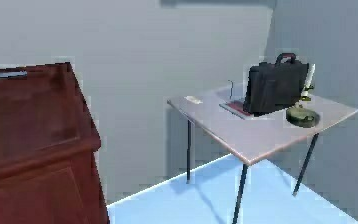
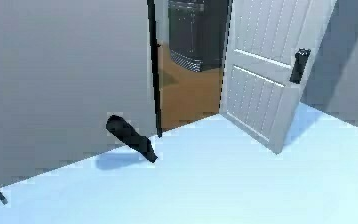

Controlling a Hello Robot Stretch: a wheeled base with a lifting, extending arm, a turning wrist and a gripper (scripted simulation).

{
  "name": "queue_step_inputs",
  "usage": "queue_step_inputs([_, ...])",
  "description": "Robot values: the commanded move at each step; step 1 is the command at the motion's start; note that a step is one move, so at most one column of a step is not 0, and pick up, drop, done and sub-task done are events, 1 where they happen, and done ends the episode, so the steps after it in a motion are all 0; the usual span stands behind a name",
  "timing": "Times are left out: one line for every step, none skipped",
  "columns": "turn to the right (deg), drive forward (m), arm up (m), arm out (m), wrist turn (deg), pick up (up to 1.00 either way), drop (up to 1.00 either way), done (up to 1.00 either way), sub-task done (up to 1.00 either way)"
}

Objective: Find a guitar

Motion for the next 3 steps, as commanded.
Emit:
queue_step_inputs([45.0,0.0,0.0,0.0,0.0,0.0,0.0,0.0,0.0])
queue_step_inputs([45.0,0.0,0.0,0.0,0.0,0.0,0.0,0.0,0.0])
queue_step_inputs([9.0,0.0,0.0,0.0,0.0,0.0,0.0,0.0,0.0])
